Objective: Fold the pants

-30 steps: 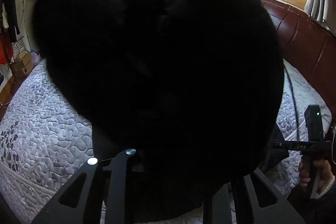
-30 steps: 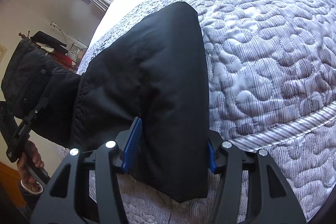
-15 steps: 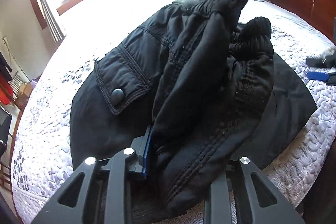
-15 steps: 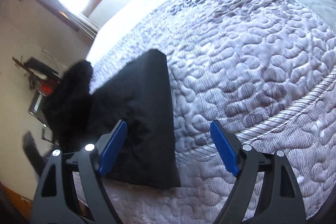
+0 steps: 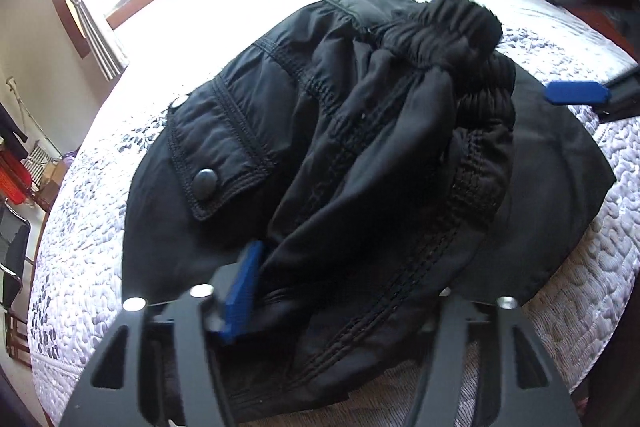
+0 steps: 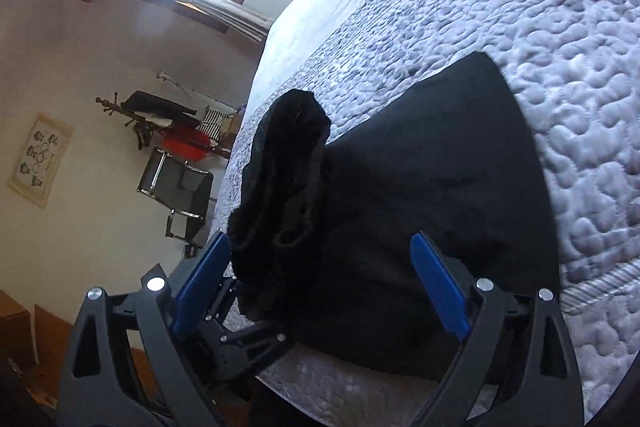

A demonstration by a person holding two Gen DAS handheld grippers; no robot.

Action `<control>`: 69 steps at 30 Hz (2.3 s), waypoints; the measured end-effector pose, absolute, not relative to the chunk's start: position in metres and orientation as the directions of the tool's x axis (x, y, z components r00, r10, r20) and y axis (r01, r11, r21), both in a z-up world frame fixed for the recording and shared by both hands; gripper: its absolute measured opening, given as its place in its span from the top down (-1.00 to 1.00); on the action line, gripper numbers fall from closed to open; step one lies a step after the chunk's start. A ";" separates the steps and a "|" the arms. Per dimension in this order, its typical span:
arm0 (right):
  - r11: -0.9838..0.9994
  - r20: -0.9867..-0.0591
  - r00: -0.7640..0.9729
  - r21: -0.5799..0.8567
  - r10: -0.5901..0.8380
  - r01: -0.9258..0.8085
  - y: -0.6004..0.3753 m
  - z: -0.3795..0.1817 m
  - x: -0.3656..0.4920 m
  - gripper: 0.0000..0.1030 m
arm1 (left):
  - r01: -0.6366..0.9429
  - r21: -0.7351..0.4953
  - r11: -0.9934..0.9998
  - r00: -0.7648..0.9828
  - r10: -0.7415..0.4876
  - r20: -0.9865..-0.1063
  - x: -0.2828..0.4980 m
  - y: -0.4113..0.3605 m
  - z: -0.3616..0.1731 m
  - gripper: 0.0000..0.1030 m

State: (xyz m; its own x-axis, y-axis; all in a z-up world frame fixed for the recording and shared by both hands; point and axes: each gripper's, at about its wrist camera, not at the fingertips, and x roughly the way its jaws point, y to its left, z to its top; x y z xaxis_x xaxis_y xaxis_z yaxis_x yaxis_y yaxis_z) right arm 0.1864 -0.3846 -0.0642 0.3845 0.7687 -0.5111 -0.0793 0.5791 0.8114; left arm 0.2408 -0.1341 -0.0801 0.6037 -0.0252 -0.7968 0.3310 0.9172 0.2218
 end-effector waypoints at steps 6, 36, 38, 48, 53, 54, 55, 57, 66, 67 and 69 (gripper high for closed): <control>0.505 -0.471 0.316 0.863 0.824 -0.030 -0.358 -0.073 0.207 -0.77 | 0.338 0.214 0.917 0.611 -0.040 -0.791 0.232 -0.148 -0.084 -0.46; 0.626 -0.583 0.266 0.771 0.768 -0.118 -0.283 -0.070 0.227 -0.78 | -0.013 -0.305 0.952 0.591 -0.239 -0.770 0.202 0.005 -0.038 -0.92; 0.631 -0.587 0.269 0.766 0.764 -0.122 -0.280 -0.068 0.225 -0.77 | -0.076 -0.308 0.948 0.584 -0.208 -0.784 0.204 0.025 -0.047 -0.92; 0.622 -0.586 0.272 0.780 0.764 -0.068 -0.286 -0.077 0.227 0.15 | -0.134 -0.293 0.947 0.530 -0.181 -0.828 0.206 0.041 -0.080 -0.92; 0.637 -0.590 0.290 0.765 0.754 -0.100 -0.280 -0.069 0.224 0.40 | -0.144 -0.312 0.939 0.518 -0.197 -0.833 0.203 0.039 -0.086 -0.92; 0.639 -0.590 0.294 0.762 0.752 -0.108 -0.279 -0.067 0.223 0.44 | -0.147 -0.318 0.937 0.516 -0.202 -0.832 0.202 0.040 -0.086 -0.92; 0.640 -0.589 0.297 0.759 0.752 -0.118 -0.278 -0.064 0.222 0.46 | -0.150 -0.322 0.935 0.515 -0.204 -0.832 0.202 0.041 -0.086 -0.92; 0.643 -0.588 0.302 0.754 0.751 -0.132 -0.275 -0.057 0.220 0.48 | -0.157 -0.331 0.930 0.516 -0.209 -0.831 0.201 0.044 -0.085 -0.92; 0.600 -0.524 0.323 0.771 0.788 -0.213 -0.264 -0.006 0.214 0.52 | -0.189 -0.370 0.910 0.543 -0.217 -0.811 0.193 0.057 -0.071 -0.92; 0.596 -0.516 0.328 0.772 0.791 -0.223 -0.264 0.001 0.213 0.52 | -0.189 -0.373 0.908 0.546 -0.218 -0.808 0.193 0.057 -0.069 -0.92; 0.592 -0.504 0.338 0.768 0.795 -0.245 -0.264 0.016 0.210 0.52 | -0.182 -0.379 0.907 0.552 -0.225 -0.803 0.192 0.056 -0.065 -0.93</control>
